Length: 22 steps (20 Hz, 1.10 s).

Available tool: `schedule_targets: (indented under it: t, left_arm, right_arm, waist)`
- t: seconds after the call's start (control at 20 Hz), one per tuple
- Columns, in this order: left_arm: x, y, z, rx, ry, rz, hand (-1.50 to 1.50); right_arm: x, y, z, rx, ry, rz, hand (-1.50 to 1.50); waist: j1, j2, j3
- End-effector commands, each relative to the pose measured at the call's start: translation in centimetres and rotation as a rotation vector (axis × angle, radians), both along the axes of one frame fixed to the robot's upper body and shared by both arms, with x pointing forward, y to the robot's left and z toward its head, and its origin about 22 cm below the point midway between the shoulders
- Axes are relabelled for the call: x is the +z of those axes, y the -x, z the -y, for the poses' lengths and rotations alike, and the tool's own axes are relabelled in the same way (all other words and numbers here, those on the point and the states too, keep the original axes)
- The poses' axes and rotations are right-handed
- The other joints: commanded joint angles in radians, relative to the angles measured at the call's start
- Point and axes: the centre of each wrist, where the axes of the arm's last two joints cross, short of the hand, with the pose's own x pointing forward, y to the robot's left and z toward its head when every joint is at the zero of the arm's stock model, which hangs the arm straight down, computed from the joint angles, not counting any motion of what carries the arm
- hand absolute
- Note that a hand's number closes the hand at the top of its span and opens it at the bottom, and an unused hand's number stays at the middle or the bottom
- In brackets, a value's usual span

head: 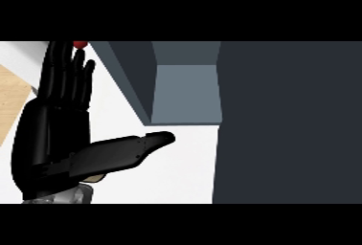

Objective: Pick up the wine, place it into the cabinet and close the cabinet

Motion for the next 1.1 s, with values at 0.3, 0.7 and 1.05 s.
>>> schedule_targets:
  t: [0.3,0.7,1.05]
  left_arm:
    - [1.7,2.1,3.4,0.019,0.023,-0.018,-1.5]
    - [4.7,2.1,2.8,0.092,0.015,-0.003,-1.5]
    - [4.3,3.1,1.4,0.129,0.008,-0.023,-1.5]
  right_arm:
    - [4.4,3.9,0.3,0.012,-0.021,0.038,-1.5]
    - [3.8,3.7,0.1,-0.002,-0.015,0.035,-1.5]
    - [5.6,4.3,0.2,-0.012,-0.012,0.052,-1.5]
  waist:
    - [0.002,-0.002,0.0]
    - [-0.001,-0.002,0.001]
    - [0.005,-0.001,-0.001]
